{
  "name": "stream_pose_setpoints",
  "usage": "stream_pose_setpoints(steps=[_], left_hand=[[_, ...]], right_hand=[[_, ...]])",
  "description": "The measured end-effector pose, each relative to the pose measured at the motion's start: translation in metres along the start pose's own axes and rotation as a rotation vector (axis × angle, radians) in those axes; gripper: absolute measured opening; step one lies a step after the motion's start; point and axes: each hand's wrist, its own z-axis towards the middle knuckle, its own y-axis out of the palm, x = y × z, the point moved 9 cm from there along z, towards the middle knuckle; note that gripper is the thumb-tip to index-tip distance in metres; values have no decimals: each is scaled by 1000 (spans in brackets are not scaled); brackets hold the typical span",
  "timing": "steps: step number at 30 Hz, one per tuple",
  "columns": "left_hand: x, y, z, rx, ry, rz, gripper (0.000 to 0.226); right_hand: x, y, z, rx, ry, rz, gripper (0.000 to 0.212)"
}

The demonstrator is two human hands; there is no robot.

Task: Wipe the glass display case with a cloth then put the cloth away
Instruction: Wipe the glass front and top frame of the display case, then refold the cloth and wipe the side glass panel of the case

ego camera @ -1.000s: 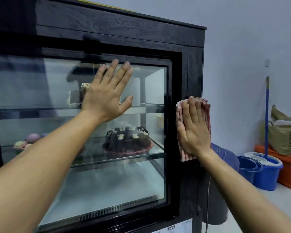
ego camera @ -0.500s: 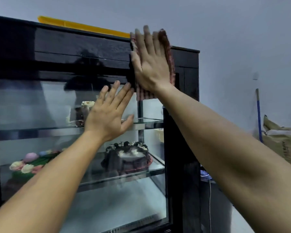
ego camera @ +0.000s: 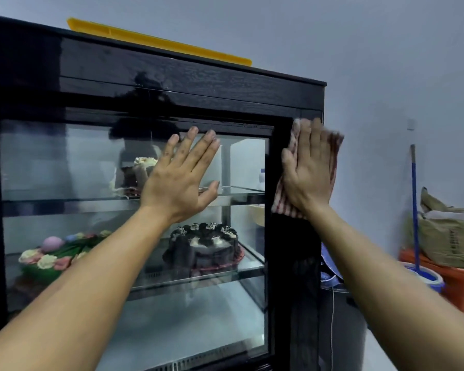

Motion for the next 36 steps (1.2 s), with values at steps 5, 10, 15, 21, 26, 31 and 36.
stream_pose_setpoints(steps=[5, 10, 15, 21, 26, 31, 36], left_hand=[[0, -1, 4, -92, 15, -67, 83], [-31, -85, 77, 179, 120, -387, 73], [-162, -62, 203, -198, -368, -538, 64], [-185, 55, 158, -1177, -574, -618, 67], [-175, 43, 152, -1175, -544, -794, 54], [-180, 33, 161, -1162, -584, -816, 48], [-185, 4, 193, -880, -533, -886, 39]], right_hand=[[29, 4, -42, 59, 169, 271, 59], [-29, -37, 108, 442, 111, 568, 48], [-131, -30, 252, 168, 67, 544, 52], [-128, 133, 203, -1224, 74, -67, 69], [-126, 129, 182, -1378, 149, -97, 82], [-131, 89, 224, -1028, 547, 264, 41], [-139, 12, 251, -1136, 341, 194, 32]])
